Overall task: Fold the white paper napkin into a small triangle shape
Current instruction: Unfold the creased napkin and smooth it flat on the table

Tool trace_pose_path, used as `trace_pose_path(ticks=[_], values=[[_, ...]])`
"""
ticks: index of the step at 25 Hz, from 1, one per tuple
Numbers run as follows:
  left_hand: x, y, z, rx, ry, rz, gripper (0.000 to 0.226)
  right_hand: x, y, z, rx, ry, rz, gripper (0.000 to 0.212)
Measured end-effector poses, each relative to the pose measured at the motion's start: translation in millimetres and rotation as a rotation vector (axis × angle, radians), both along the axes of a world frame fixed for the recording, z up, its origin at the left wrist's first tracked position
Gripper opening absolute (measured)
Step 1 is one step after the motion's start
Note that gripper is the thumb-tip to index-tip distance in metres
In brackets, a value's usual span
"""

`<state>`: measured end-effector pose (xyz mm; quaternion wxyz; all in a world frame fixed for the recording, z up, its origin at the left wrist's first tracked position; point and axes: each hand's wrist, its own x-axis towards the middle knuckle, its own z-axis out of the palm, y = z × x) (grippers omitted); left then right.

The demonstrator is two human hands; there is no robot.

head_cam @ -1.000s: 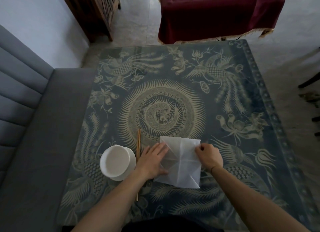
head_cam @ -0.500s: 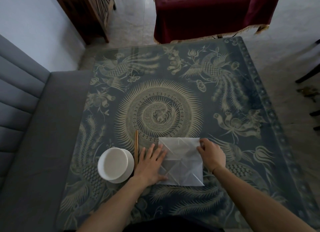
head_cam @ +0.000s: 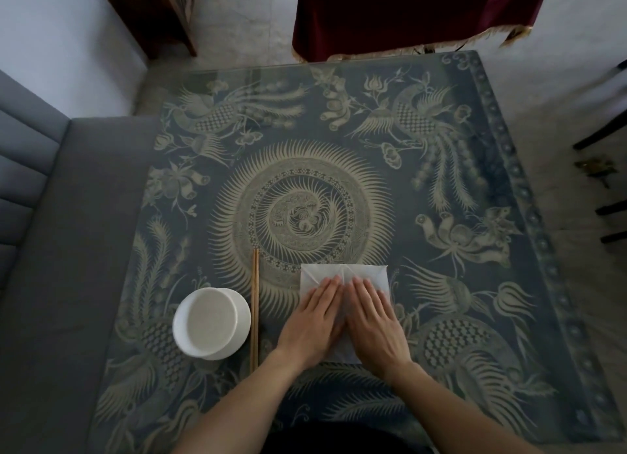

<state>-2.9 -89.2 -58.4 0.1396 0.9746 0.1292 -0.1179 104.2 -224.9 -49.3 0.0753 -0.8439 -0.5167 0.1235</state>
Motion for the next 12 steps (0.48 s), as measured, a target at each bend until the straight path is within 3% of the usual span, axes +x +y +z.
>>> trace_pose_path(ticks=[3, 12], values=[[0.7, 2.9, -4.0, -0.001, 0.009, 0.005, 0.064, 11.3, 0.4, -6.5, -0.05, 0.018, 0.01, 0.063], [-15.9, 31.5, -11.5, 0.071, 0.094, 0.034, 0.103, 41.3, -18.2, -10.4, -0.26, 0.021, -0.009, 0.108]])
